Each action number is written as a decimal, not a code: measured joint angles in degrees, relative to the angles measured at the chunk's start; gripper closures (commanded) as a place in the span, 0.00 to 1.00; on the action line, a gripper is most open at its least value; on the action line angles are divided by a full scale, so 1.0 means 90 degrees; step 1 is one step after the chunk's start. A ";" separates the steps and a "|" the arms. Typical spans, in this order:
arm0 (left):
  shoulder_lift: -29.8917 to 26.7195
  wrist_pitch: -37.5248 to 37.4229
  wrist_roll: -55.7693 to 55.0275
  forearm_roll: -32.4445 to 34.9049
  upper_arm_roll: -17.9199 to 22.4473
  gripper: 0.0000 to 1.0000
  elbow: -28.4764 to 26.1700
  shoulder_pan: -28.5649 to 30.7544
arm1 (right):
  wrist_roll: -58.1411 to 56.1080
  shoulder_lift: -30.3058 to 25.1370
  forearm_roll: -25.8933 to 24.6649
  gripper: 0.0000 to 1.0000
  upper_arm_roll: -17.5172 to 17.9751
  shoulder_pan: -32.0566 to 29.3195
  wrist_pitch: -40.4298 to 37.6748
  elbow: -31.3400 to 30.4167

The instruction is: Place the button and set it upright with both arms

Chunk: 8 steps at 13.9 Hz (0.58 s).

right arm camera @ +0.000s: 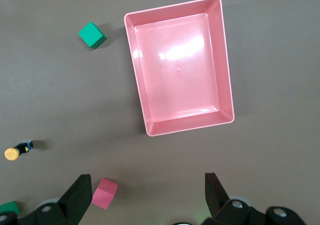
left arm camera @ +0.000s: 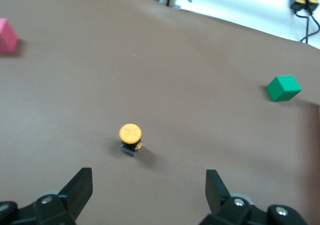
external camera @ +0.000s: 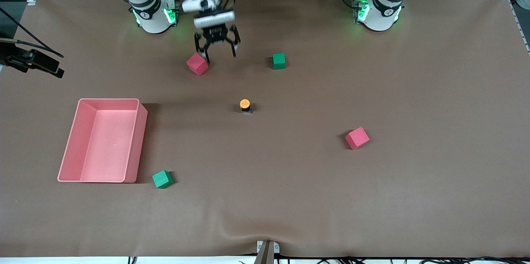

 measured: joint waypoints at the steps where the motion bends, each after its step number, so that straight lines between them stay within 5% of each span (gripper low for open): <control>1: -0.0457 -0.0087 0.0534 -0.0602 0.0029 0.00 0.0008 0.0319 | 0.0000 0.0000 0.0000 0.00 -0.0001 -0.0002 0.0000 -0.0001; 4: -0.1587 -0.0372 0.2492 -0.2151 0.0068 0.00 -0.0028 0.1838 | 0.0000 0.0006 0.0000 0.00 -0.0003 -0.0004 -0.0001 -0.0001; 8: -0.2142 -0.0837 0.4651 -0.3140 0.0065 0.00 -0.0150 0.3692 | 0.0000 0.0009 0.0000 0.00 -0.0007 -0.0006 -0.0005 -0.0001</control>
